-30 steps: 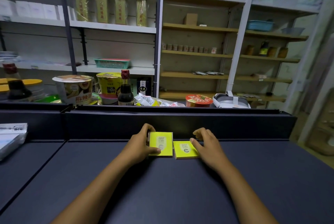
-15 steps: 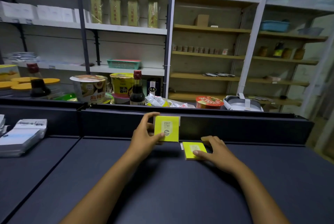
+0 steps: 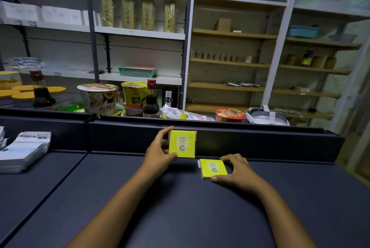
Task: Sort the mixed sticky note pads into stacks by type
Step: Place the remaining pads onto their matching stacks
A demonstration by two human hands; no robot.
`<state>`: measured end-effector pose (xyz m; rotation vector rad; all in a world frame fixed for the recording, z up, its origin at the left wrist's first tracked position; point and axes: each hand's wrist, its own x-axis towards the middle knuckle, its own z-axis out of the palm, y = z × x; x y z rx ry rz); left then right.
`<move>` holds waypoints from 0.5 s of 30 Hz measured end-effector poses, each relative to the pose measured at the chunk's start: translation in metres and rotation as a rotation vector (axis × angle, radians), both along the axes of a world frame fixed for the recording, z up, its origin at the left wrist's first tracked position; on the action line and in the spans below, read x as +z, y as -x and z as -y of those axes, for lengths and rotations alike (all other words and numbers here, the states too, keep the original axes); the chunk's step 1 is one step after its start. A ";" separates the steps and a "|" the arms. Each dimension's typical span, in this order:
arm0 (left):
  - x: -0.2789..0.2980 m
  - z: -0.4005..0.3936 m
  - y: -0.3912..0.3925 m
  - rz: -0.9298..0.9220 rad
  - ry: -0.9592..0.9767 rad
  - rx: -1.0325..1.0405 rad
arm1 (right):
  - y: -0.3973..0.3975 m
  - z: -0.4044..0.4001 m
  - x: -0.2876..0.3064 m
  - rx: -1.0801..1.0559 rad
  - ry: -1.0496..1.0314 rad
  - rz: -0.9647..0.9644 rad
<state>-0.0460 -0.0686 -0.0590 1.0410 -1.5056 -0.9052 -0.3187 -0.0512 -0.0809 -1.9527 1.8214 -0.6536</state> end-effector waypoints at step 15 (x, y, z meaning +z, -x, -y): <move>-0.002 -0.057 -0.022 -0.141 0.000 0.075 | -0.022 -0.028 0.011 0.036 0.121 0.435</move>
